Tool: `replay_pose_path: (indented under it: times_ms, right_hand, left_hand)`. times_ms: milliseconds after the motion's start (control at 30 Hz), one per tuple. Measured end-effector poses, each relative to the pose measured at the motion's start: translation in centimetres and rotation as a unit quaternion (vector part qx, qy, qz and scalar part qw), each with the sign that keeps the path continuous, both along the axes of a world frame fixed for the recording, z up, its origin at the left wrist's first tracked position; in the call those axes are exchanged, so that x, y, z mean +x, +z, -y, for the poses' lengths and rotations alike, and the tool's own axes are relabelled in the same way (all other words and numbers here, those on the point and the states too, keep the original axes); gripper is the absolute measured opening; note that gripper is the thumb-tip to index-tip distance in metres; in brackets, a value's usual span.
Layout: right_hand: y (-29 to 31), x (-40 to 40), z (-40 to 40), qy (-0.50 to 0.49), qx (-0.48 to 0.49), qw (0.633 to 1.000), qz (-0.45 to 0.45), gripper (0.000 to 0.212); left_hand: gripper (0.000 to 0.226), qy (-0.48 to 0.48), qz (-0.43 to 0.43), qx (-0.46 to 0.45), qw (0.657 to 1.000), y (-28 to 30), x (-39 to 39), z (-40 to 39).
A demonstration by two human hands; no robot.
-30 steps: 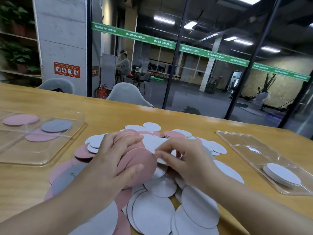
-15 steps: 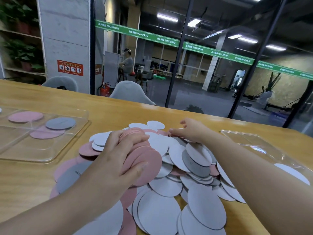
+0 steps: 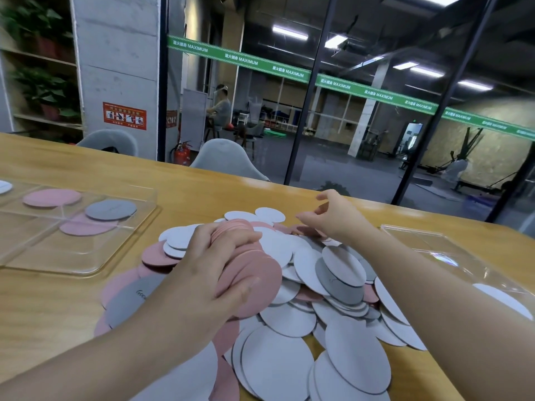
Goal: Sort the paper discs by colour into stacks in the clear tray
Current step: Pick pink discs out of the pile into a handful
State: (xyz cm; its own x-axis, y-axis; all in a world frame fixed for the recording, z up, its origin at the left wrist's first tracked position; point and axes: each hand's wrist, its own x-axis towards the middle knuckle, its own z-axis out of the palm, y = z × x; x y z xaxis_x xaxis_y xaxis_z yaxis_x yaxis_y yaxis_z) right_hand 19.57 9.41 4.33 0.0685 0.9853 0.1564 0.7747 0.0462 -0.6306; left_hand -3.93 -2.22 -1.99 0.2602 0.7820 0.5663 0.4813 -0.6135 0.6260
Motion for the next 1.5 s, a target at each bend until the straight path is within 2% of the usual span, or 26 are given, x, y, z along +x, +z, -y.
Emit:
replay_pose_path:
  times_ms: [67,167,267,367,467,567,733,867,933,1000,1067,1167,1233,1367,1500]
  right_hand:
    - [0.3,-0.1,1.2,0.022,0.024,0.998,-0.060,0.057]
    - [0.5,-0.2,3.2,0.054,0.105,0.993,-0.026,0.061]
    - [0.7,-0.7,6.2,0.146,0.168,0.974,-0.033,0.057]
    - [0.5,-1.5,9.4,0.257,0.206,0.944,0.015,0.067]
    - [-0.5,-2.2,10.6,0.315,0.222,0.919,0.082,0.071]
    - [-1.7,-2.8,10.6,0.340,0.245,0.897,0.140,0.074]
    - [-2.6,-4.2,10.7,0.342,0.246,0.898,0.128,0.075]
    - [-2.1,-4.2,10.3,0.337,0.196,0.911,0.137,0.077]
    - [-1.8,-3.2,9.2,0.317,0.233,0.904,0.164,0.069]
    - [-1.3,-2.1,7.6,0.270,0.233,0.923,0.143,0.062]
    - [-1.0,-1.0,5.7,0.204,0.188,0.954,0.117,0.048]
    - [-1.1,0.8,2.5,0.113,0.112,0.975,0.155,0.036]
    - [-1.2,1.3,1.1,0.066,0.043,0.982,0.172,0.044]
    - [-1.4,1.5,-0.7,0.018,-0.076,0.982,0.170,0.078]
    - [-1.3,1.1,-0.9,0.017,-0.094,0.988,0.118,0.094]
  left_hand:
    - [0.039,0.001,0.001,-0.005,1.000,0.0,0.0,0.0]
    - [0.040,-0.001,0.012,-0.013,1.000,0.0,0.0,0.0]
    - [0.047,-0.001,0.034,-0.022,0.999,0.1,0.0,-0.1]
    - [0.048,-0.007,0.048,-0.024,0.999,0.2,0.1,-0.1]
    - [0.046,-0.009,0.058,-0.019,0.998,0.2,0.0,-0.3]
    - [0.045,-0.003,0.065,-0.021,0.998,0.2,0.0,-0.3]
    - [0.051,-0.016,0.075,-0.030,0.997,0.4,0.0,0.0]
    - [0.051,-0.003,0.056,-0.019,0.998,0.2,0.0,-0.1]
    - [0.052,0.003,0.048,-0.018,0.999,0.2,0.0,-0.1]
    - [0.051,0.009,0.042,-0.018,0.999,0.2,0.0,0.0]
    - [0.051,0.013,0.034,-0.019,0.999,0.2,0.0,0.0]
    - [0.050,0.016,0.028,-0.011,0.999,0.2,0.0,0.0]
    - [0.050,0.016,0.034,-0.015,0.999,0.2,0.0,0.1]
    - [0.051,0.014,0.034,-0.010,0.999,0.2,0.0,0.1]
    - [0.049,0.014,0.032,-0.015,0.999,0.2,0.0,0.2]
